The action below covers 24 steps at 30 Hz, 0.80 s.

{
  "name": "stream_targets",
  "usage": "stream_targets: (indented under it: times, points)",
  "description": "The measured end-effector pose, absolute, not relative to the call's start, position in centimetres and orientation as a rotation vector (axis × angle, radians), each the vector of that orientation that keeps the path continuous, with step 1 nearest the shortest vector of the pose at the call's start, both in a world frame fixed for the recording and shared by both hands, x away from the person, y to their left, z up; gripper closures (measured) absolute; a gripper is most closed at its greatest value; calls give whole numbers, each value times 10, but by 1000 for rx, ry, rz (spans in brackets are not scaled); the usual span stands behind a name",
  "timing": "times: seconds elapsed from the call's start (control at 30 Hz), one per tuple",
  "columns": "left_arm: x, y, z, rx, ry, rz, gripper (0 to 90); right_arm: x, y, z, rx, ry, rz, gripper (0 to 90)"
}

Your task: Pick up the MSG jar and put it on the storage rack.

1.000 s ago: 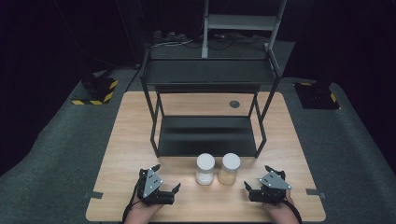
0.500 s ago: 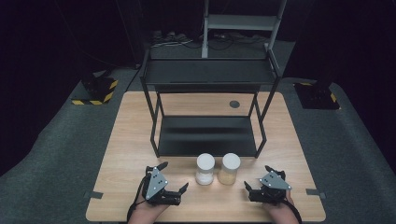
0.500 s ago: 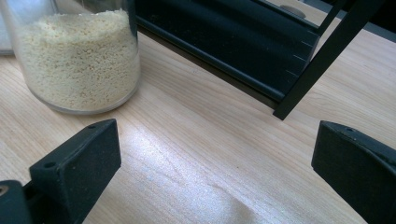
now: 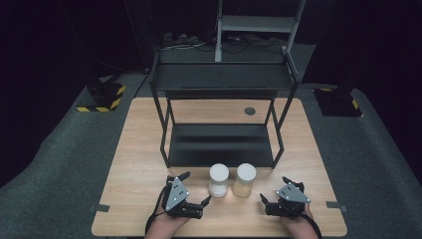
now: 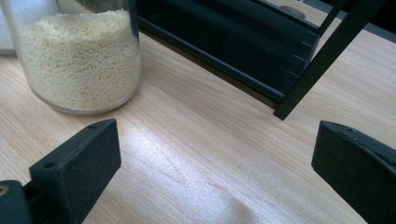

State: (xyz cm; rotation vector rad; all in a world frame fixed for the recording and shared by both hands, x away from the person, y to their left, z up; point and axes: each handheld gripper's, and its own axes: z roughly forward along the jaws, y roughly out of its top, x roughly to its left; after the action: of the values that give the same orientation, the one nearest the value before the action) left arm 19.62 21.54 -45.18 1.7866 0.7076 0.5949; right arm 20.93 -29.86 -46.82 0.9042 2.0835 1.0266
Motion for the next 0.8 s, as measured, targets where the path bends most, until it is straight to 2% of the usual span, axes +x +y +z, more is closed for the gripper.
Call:
stream_targets:
  times: [0.8]
  points:
    - [218,193,-460,1727,686,533,5,209,-298,-468,901,2085,1023,3]
